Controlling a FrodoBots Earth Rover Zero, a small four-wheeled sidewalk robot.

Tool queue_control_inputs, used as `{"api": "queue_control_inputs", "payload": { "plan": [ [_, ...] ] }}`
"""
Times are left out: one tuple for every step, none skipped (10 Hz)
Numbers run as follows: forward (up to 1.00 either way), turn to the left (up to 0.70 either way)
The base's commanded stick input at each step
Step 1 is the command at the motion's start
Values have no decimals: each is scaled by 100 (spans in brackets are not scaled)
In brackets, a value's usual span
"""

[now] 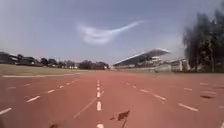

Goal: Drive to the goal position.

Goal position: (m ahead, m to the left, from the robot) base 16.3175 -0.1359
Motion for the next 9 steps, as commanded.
{"api": "queue_control_inputs", "payload": {
  "plan": [
    [70, 0],
    [70, 0],
    [70, 0],
    [70, 0],
    [70, 0],
    [70, 0],
    [70, 0],
    [70, 0],
    [70, 0]
  ]
}}
